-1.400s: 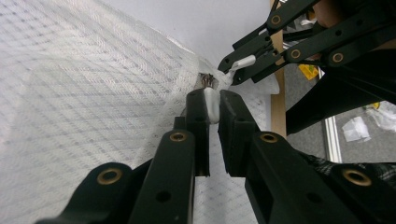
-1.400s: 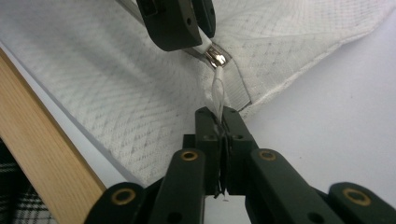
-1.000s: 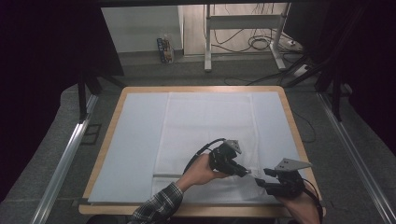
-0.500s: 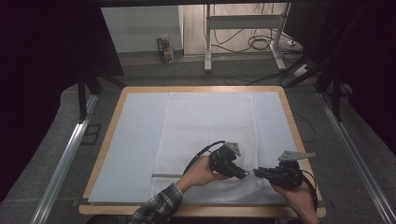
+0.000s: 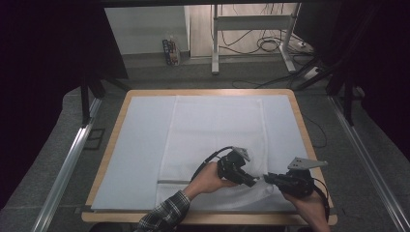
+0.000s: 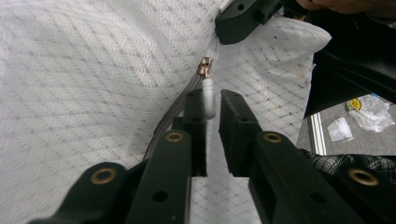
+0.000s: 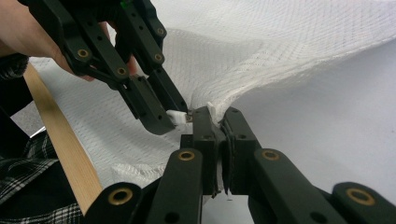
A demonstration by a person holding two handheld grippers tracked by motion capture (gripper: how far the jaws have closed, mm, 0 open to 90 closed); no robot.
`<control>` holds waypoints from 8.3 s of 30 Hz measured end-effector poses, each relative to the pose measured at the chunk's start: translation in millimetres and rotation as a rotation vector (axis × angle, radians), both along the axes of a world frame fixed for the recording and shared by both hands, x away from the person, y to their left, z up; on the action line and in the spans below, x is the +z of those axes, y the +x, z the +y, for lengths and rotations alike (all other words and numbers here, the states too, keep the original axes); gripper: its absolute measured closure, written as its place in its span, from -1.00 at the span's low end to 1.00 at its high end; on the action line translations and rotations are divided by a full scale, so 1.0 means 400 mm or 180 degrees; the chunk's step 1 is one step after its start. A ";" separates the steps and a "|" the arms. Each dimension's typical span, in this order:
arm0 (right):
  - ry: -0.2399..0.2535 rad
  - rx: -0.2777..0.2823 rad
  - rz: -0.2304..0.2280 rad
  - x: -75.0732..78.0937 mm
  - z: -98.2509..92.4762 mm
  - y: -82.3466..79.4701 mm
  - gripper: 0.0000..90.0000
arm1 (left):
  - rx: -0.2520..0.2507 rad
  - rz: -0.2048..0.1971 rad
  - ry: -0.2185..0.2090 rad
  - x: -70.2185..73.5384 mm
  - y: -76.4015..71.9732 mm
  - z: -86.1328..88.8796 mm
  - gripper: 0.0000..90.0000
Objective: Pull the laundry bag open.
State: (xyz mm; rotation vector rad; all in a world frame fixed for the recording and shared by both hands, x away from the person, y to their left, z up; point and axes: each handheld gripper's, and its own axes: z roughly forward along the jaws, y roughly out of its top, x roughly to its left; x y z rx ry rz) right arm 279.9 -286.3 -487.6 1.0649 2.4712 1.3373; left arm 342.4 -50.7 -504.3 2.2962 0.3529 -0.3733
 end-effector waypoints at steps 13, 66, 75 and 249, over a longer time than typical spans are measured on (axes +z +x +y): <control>-0.0052 0.0010 -0.0025 0.000 0.004 -0.003 0.87 | 0.0136 -0.0102 0.0122 -0.002 -0.008 -0.021 0.92; -0.0681 -0.0339 -0.0161 -0.001 0.017 -0.027 0.91 | 0.0317 -0.0315 0.0336 0.002 -0.049 0.097 0.95; -0.0759 -0.0326 -0.0192 -0.003 0.022 -0.029 0.91 | 0.0373 -0.0294 0.0352 -0.011 -0.059 0.131 0.95; -0.0967 -0.0301 -0.0114 -0.026 0.014 -0.026 0.69 | 0.1829 -0.0279 0.0578 -0.031 -0.226 0.672 0.70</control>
